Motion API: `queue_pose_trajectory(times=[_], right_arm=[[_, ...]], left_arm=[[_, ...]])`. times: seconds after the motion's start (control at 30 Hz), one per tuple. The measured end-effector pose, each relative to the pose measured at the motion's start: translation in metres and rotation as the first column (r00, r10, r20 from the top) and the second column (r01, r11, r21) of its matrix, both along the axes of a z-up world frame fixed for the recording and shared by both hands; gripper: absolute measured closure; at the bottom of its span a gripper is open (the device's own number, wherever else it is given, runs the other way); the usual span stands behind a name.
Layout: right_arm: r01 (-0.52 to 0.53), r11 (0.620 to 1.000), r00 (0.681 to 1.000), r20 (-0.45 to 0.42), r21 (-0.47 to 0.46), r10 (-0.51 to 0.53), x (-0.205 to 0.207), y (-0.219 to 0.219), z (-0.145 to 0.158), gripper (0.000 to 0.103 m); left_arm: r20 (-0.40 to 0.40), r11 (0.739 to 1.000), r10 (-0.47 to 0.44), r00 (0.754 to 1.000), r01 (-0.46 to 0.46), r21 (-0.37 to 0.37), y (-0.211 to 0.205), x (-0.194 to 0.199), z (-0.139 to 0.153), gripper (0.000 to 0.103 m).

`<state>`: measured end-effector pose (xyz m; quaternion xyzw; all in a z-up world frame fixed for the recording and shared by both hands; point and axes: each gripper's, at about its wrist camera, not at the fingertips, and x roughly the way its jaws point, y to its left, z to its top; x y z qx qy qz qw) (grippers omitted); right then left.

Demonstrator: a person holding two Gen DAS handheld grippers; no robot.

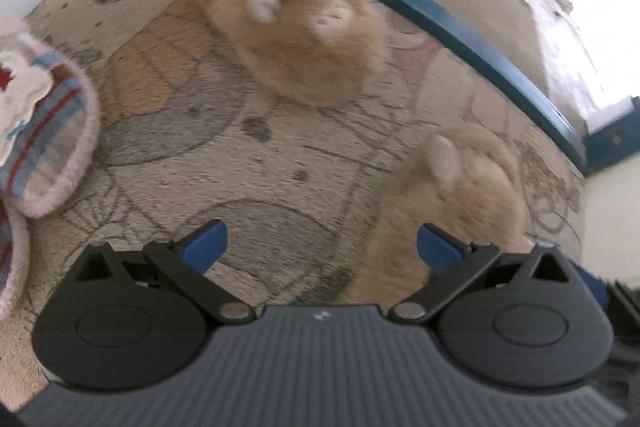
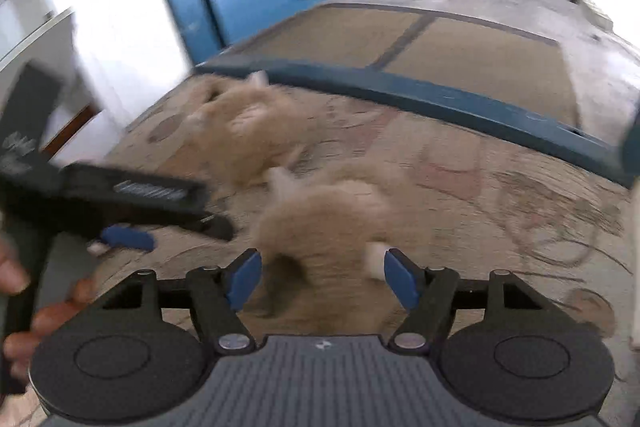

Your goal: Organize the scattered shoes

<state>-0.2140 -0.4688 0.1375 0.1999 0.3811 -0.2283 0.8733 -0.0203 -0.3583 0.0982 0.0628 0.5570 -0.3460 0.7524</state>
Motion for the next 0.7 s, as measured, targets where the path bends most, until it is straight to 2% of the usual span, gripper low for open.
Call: queue_pose_trajectory(times=[0.13, 0.33, 0.53, 0.57, 0.6, 0.63, 0.7], right_arm=[[0.063, 0.998, 0.998, 0.002, 0.019, -0.063, -0.011, -0.010, -0.010, 0.030], [0.034, 0.999, 0.999, -0.041, -0.009, -0.034, -0.012, -0.001, -0.022, 0.024], [0.092, 0.996, 0.995, -0.035, 0.019, -0.092, -0.021, -0.009, -0.024, 0.021], [0.099, 0.995, 0.995, -0.033, 0.026, -0.098, -0.023, -0.010, -0.025, 0.021], [0.106, 0.994, 0.994, -0.032, 0.033, -0.105, -0.024, -0.011, -0.025, 0.021], [0.112, 0.993, 0.993, -0.034, 0.036, -0.110, -0.025, -0.012, -0.027, 0.021], [0.112, 0.993, 0.993, -0.038, 0.039, -0.110, -0.026, -0.012, -0.029, 0.021]], left_arm=[[-0.003, 0.999, -0.040, 0.999, 0.040, 0.003, -0.008, -0.012, 0.000, 0.000], [-0.013, 0.998, -0.066, 0.998, 0.066, -0.002, -0.012, -0.019, -0.002, 0.000], [0.013, 0.993, -0.114, 0.993, 0.114, -0.001, -0.021, -0.030, -0.012, 0.003], [0.015, 0.992, -0.122, 0.992, 0.122, 0.003, -0.022, -0.032, -0.015, 0.009], [0.011, 0.991, -0.130, 0.991, 0.130, 0.010, -0.023, -0.032, -0.019, 0.023], [-0.002, 0.991, -0.136, 0.991, 0.136, 0.022, -0.023, -0.032, -0.024, 0.028], [-0.048, 0.989, -0.145, 0.988, 0.146, 0.036, -0.023, -0.031, -0.034, 0.057]])
